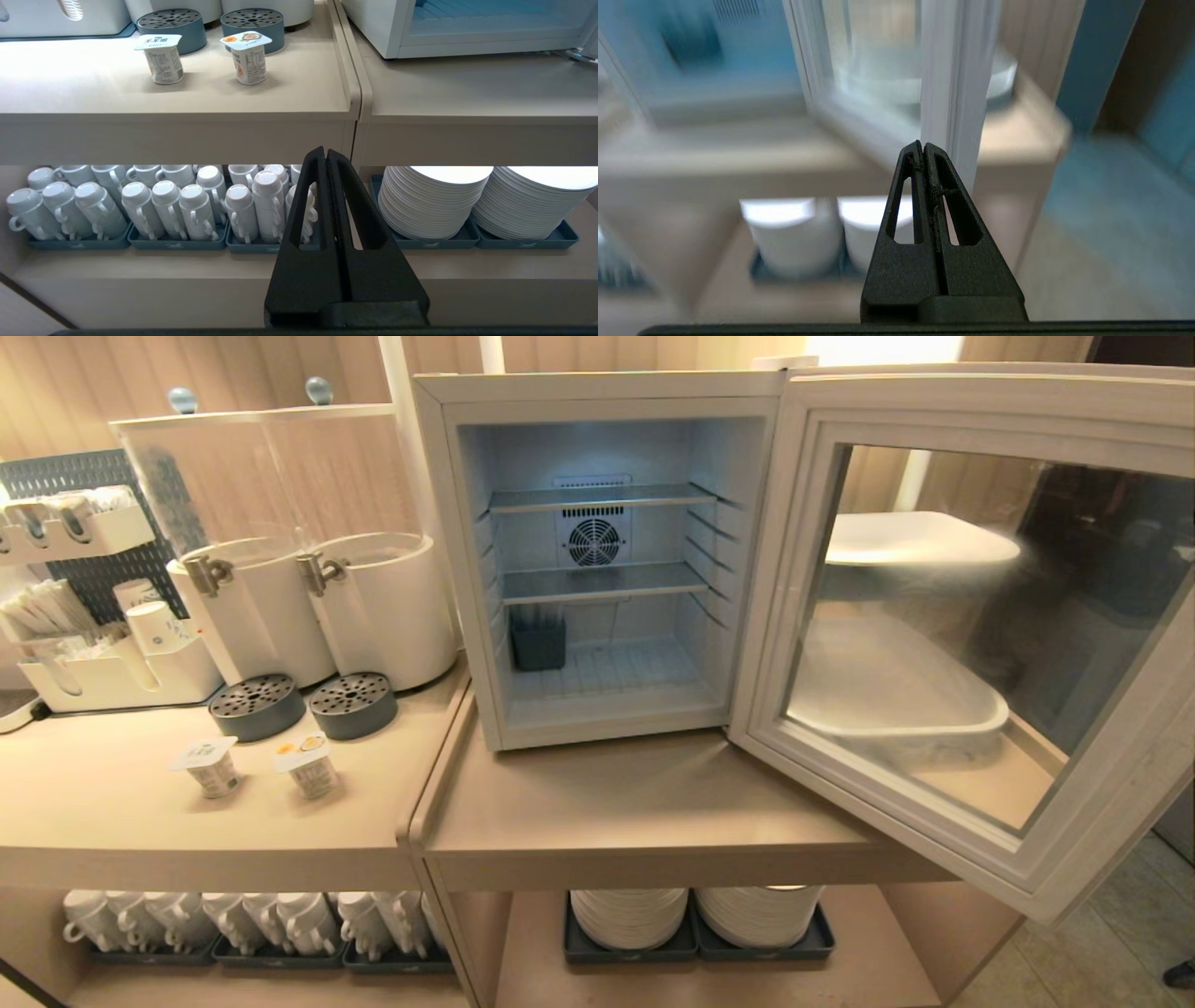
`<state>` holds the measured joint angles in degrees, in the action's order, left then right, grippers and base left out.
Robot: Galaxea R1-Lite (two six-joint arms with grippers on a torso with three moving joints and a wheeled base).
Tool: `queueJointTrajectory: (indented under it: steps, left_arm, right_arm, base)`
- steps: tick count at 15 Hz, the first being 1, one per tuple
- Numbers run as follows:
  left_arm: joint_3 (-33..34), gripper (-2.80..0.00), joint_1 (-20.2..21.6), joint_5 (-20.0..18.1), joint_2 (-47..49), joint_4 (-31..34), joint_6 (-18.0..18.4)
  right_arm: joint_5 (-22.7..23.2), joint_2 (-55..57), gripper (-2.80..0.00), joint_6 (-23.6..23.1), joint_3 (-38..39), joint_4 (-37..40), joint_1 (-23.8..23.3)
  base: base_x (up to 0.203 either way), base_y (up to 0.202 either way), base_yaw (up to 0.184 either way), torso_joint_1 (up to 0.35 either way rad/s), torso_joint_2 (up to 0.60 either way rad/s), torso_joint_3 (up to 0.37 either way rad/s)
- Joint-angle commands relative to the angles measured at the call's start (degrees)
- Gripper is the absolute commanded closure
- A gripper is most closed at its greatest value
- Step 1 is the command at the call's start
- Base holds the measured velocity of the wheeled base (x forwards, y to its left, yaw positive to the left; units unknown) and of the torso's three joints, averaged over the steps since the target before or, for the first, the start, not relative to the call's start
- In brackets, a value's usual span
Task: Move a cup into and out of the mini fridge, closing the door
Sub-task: Close the freezer door
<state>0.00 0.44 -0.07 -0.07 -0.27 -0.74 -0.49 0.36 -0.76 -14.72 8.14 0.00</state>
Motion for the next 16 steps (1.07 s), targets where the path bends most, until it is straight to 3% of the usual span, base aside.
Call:
queueJointTrajectory:
  steps: [1,3,4,6,7,9,11,13,15,16]
  left_arm:
    - [0.1,0.00,0.0,0.0,0.0,0.0,0.0]
    - [0.1,0.00,0.0,0.0,0.0,0.0,0.0]
    - [0.1,0.00,0.0,0.0,0.0,0.0,0.0]
    - [0.1,0.00,0.0,0.0,0.0,0.0,0.0]
    - [0.1,0.00,0.0,0.0,0.0,0.0,0.0]
    - [0.1,0.00,0.0,0.0,0.0,0.0,0.0]
    - [0.1,0.00,0.0,0.0,0.0,0.0,0.0]
    - [0.1,0.00,0.0,0.0,0.0,0.0,0.0]
    - [0.1,0.00,0.0,0.0,0.0,0.0,0.0]
    - [0.1,0.00,0.0,0.0,0.0,0.0,0.0]
  right_arm:
    - [-1.9,4.3,0.00,1.8,-13.5,2.3,0.2]
    - [-10.9,16.8,0.00,7.3,-24.9,3.0,3.6]
    - [-17.6,22.4,0.00,9.4,-29.0,2.7,7.5]
    - [-34.9,30.6,0.00,12.9,-35.9,0.4,20.9]
    - [-41.0,33.5,0.00,14.0,-39.3,-0.5,25.4]
    - [-46.5,40.2,0.00,15.2,-48.0,0.5,27.1]
    - [-48.4,49.7,0.00,15.6,-56.5,3.9,19.8]
    - [-47.6,63.2,0.00,15.7,-67.4,5.6,5.8]
    - [-40.6,72.9,0.00,16.0,-80.5,7.5,-7.7]
    - [-33.9,74.8,0.00,16.6,-83.5,8.3,-14.7]
  base:
    - [0.000,0.000,0.000,0.000,0.00,0.000]
    - [0.000,0.000,0.000,0.000,0.00,0.000]
    - [0.000,0.000,0.000,0.000,0.00,0.000]
    - [0.000,0.000,0.000,0.000,0.00,0.000]
    - [0.000,0.000,0.000,0.000,0.00,0.000]
    - [0.000,0.000,0.000,0.000,0.00,0.000]
    - [0.000,0.000,0.000,0.000,0.00,0.000]
    - [0.000,0.000,0.000,0.000,0.00,0.000]
    - [0.000,0.000,0.000,0.000,0.00,0.000]
    - [0.000,0.000,0.000,0.000,0.00,0.000]
